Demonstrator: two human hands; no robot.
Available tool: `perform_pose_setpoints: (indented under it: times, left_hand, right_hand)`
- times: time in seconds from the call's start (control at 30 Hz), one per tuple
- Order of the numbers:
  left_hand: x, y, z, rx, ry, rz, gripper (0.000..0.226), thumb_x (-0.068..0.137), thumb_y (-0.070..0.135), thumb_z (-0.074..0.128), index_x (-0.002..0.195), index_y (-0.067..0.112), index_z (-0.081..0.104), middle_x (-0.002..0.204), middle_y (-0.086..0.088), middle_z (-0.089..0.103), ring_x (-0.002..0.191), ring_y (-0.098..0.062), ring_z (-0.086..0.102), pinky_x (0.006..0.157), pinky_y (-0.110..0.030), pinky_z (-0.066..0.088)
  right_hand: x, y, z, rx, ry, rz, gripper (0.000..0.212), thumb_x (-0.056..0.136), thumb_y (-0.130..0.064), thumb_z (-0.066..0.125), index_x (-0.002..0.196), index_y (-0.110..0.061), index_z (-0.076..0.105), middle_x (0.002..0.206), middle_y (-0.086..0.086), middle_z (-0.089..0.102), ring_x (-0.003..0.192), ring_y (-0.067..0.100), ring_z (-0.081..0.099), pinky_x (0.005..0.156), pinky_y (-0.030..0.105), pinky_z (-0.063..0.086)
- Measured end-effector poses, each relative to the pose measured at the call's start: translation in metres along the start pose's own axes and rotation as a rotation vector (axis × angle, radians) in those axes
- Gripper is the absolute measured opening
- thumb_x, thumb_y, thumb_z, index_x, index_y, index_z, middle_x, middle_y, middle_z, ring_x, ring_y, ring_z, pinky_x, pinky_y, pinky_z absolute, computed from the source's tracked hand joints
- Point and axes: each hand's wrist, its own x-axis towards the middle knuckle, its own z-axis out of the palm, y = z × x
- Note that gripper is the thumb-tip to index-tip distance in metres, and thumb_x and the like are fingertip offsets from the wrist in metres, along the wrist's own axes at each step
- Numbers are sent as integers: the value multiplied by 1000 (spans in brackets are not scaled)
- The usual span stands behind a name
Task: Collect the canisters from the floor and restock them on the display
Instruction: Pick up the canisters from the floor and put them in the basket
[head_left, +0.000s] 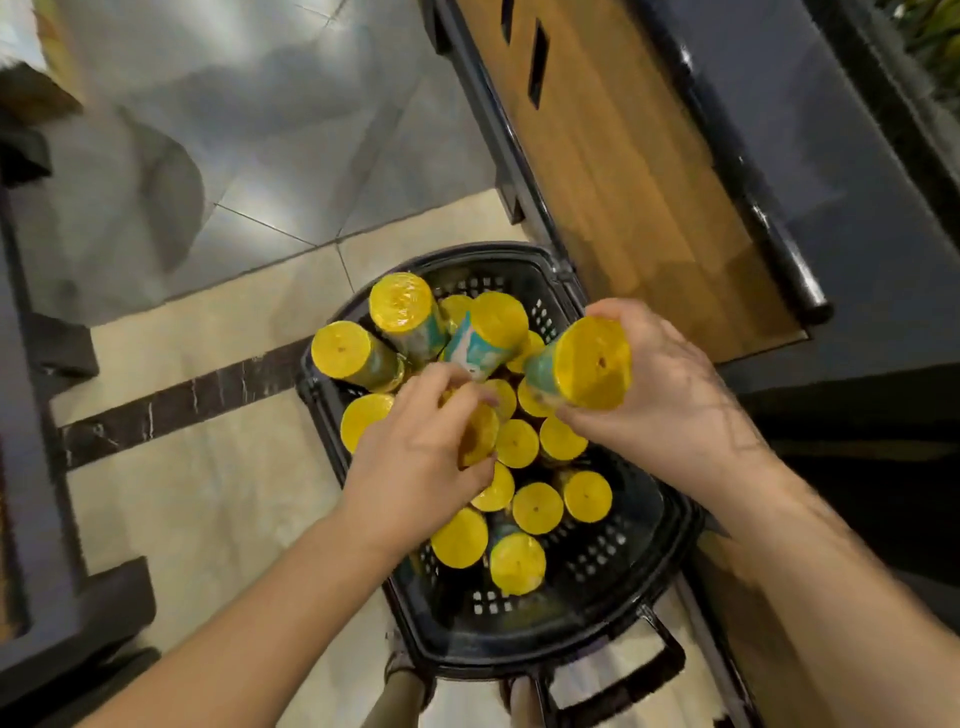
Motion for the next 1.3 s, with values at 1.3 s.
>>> perform_pose_setpoints:
  times: [1.3]
  left_hand:
    - [60,-35,42,44,-171,-82,73,85,48,74,146,21,43,138,-4,44,124,-25,49,102,-45,49]
  right_hand:
    - [53,63,95,-119,-67,68,88,73,-38,87,145,-31,38,143,-8,40,125,21,51,89,36,47]
